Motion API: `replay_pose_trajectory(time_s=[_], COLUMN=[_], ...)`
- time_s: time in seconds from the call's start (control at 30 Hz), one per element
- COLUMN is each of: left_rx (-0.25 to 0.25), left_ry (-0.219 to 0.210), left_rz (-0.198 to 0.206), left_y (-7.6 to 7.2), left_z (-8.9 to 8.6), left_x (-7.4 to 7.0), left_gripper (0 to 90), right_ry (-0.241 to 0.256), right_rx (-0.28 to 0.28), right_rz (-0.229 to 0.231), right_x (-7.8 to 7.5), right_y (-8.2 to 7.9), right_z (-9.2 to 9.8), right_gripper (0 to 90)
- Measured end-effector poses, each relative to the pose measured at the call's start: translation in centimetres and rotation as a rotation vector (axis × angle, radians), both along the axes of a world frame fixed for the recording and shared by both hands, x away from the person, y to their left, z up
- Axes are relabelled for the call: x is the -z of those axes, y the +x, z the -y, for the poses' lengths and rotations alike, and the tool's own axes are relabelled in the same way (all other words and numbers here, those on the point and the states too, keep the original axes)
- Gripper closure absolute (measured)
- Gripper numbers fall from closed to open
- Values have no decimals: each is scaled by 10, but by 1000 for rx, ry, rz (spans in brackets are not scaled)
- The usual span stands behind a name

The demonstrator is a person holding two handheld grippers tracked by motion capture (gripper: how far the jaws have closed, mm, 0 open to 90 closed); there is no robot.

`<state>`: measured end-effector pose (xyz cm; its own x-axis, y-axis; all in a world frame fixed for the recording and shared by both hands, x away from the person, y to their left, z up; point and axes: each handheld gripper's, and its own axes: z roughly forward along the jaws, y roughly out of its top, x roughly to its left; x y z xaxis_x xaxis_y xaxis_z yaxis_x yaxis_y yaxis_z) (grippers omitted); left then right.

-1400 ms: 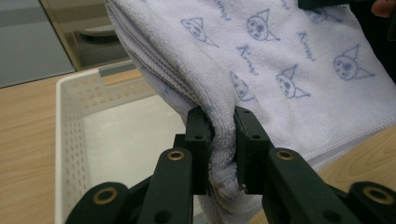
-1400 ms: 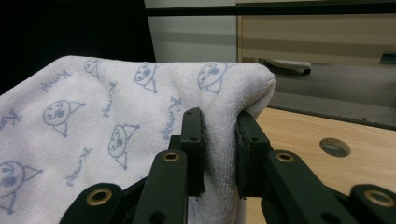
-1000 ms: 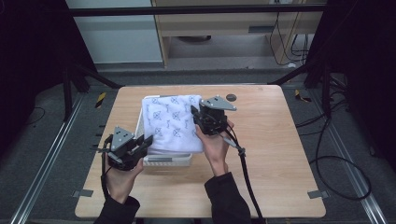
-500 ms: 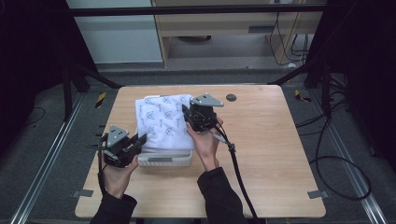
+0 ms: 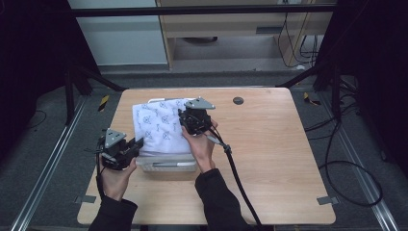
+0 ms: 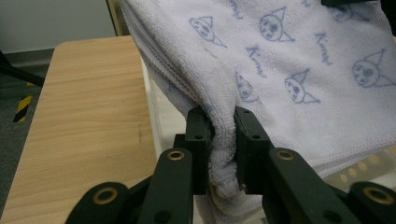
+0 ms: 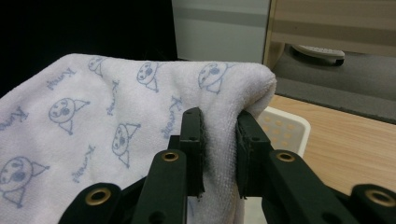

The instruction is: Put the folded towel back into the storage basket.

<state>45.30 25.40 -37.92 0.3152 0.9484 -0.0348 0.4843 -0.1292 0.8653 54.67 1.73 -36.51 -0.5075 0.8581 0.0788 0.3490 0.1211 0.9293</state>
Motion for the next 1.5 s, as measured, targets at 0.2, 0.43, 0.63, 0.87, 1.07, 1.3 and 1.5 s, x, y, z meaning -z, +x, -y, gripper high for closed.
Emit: replay_pose_trajectory(time_s=[0.2, 0.43, 0.63, 0.87, 1.07, 1.3, 1.5], left_rx=[-5, -10, 3, 8, 19, 22, 20], left_ry=[5, 13, 31, 45, 60, 64, 74], left_rz=[-24, -49, -72, -94, -103, -119, -138], left_y=[6, 13, 19, 24, 29, 33, 37], left_z=[-3, -4, 0, 2, 5, 7, 8], left_x=[7, 16, 26, 34, 40, 44, 48], left_gripper=[767, 767, 766, 766, 766, 763, 761], right_ry=[-13, -26, -37, -49, -57, -64, -81], right_rx=[-3, -6, 7, 17, 30, 40, 44], right_rz=[-17, -39, -63, -84, -97, -109, -121], right_x=[9, 21, 32, 43, 51, 56, 61], right_y=[6, 13, 16, 18, 20, 21, 23], right_z=[-4, -7, -6, -3, -2, 1, 0], right_gripper=[756, 755, 754, 751, 749, 745, 735])
